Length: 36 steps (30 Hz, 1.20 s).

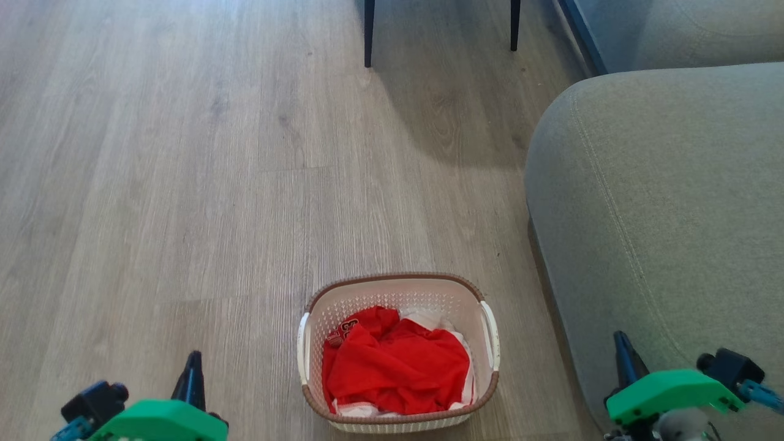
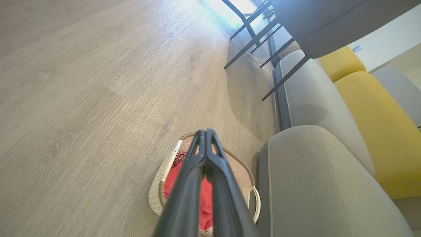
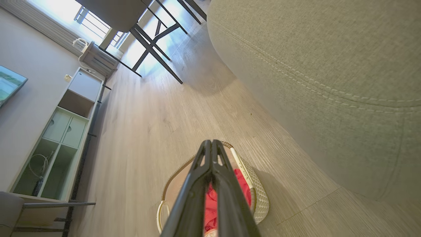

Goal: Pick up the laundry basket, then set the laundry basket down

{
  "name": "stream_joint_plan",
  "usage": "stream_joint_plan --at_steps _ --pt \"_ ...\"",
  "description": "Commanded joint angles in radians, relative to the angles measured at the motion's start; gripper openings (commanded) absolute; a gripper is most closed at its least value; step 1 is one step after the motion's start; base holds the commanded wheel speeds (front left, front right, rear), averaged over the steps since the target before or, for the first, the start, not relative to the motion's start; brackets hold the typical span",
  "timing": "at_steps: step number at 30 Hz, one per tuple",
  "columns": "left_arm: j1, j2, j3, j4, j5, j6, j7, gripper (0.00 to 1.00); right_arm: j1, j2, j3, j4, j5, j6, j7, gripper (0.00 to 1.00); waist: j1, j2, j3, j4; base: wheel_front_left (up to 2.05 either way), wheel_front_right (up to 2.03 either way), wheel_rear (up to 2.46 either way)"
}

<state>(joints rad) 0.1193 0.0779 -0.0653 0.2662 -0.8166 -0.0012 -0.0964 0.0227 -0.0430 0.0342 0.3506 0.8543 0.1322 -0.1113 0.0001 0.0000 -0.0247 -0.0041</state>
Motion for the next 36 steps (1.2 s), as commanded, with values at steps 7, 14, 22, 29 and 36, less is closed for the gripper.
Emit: stream_joint_plan --at_steps 7,14,22,29,36 --pt "-0.072 -0.003 0.041 -0.029 -0.093 -0.022 0.025 0.0 -0.06 -0.02 -0.01 -0.044 0.094 -0.001 0.022 0.0 -0.0001 0.0 0.003 0.0 0.0 0.0 0.0" --pt "-0.089 -0.006 0.056 -0.028 -0.169 -0.033 0.045 0.0 -0.068 -0.021 -0.022 -0.051 0.169 -0.001 0.042 0.0 -0.0001 0.0 0.006 0.001 0.0 0.0 0.0" --pt "-0.109 -0.009 0.074 -0.027 -0.256 -0.047 0.068 0.0 -0.076 -0.022 -0.036 -0.059 0.254 -0.001 0.064 0.0 -0.0001 0.0 0.009 0.001 0.0 0.0 0.0" --pt "-0.126 -0.012 0.089 -0.026 -0.332 -0.059 0.088 0.0 -0.083 -0.022 -0.048 -0.066 0.328 -0.001 0.084 0.0 -0.0001 0.0 0.011 0.002 0.0 0.0 0.0" --pt "-0.142 -0.014 0.104 -0.025 -0.408 -0.07 0.109 0.0 -0.091 -0.023 -0.06 -0.073 0.402 -0.001 0.104 0.0 -0.0001 0.0 0.014 0.002 0.0 0.0 0.0"
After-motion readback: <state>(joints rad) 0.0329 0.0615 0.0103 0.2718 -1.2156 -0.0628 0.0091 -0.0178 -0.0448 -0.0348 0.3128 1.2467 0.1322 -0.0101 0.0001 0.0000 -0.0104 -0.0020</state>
